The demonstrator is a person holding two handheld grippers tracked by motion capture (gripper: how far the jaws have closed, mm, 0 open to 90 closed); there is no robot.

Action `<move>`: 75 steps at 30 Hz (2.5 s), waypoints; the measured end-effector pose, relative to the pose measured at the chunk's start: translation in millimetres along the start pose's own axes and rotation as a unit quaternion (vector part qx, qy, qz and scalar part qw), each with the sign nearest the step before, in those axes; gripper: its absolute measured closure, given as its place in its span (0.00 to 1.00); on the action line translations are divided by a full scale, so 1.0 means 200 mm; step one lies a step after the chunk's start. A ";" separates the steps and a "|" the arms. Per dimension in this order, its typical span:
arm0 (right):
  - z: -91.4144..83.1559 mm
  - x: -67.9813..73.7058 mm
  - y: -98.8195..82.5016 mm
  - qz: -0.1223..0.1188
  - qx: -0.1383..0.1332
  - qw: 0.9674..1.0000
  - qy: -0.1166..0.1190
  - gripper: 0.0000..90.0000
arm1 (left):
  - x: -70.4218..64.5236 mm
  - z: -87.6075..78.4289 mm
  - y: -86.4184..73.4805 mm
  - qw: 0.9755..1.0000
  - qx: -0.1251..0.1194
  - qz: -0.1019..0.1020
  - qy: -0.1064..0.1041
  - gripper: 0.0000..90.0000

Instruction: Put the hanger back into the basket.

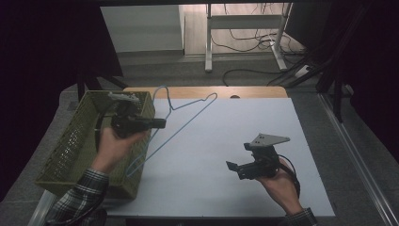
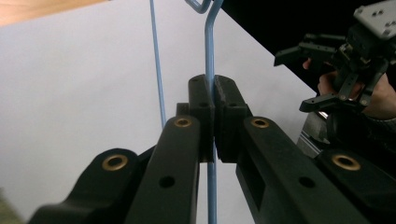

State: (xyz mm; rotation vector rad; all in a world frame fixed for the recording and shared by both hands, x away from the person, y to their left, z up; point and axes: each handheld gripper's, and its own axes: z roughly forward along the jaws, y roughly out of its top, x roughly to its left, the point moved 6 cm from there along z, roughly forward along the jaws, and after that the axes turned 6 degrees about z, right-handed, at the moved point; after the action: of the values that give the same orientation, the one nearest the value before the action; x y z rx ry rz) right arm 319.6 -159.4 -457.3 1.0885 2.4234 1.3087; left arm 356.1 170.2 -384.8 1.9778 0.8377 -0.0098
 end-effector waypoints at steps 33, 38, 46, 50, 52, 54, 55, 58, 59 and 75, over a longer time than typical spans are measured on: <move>-0.14 -0.15 -0.21 0.054 0.008 0.998 -0.029 0.00 | 0.47 -0.72 -0.40 0.991 -0.037 -0.040 0.121 0.97; -0.13 -0.15 -0.22 0.054 0.013 0.998 -0.034 0.00 | 0.55 -0.72 -0.48 0.991 -0.036 -0.043 0.122 0.97; -0.13 -0.16 -0.23 0.053 0.016 0.998 -0.037 0.00 | 0.65 -0.68 -0.60 0.992 -0.024 -0.058 0.112 0.97; -0.12 -0.16 -0.23 0.052 0.018 0.998 -0.037 0.00 | 0.69 -0.64 -0.66 0.991 -0.021 -0.073 0.111 0.97; -0.12 -0.16 -0.24 0.052 0.020 0.998 -0.037 0.00 | 0.72 -0.63 -0.69 0.990 -0.018 -0.081 0.111 0.97; -0.12 -0.16 -0.24 0.053 0.023 0.998 -0.037 0.00 | 0.74 -0.61 -0.72 0.990 -0.012 -0.090 0.110 0.97; -0.11 -0.16 -0.24 0.053 0.023 0.998 -0.037 0.00 | 0.75 -0.60 -0.73 0.989 -0.007 -0.092 0.114 0.97; -0.11 -0.16 -0.24 0.052 0.024 0.998 -0.037 0.00 | 0.78 -0.59 -0.78 0.986 0.007 -0.109 0.124 0.97; -0.11 -0.16 -0.24 0.051 0.026 0.998 -0.037 0.00 | 0.79 -0.59 -0.79 0.985 0.011 -0.111 0.129 0.97; -0.11 -0.17 -0.25 0.047 0.026 0.998 -0.043 0.00 | 0.65 -0.65 -0.68 0.971 -0.013 -0.091 0.221 0.52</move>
State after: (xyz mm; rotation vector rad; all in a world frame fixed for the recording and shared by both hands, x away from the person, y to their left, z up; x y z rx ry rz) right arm 306.9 -213.5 -489.5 1.2610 2.3827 1.2052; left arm 337.7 385.0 -462.6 1.8983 1.2956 0.3443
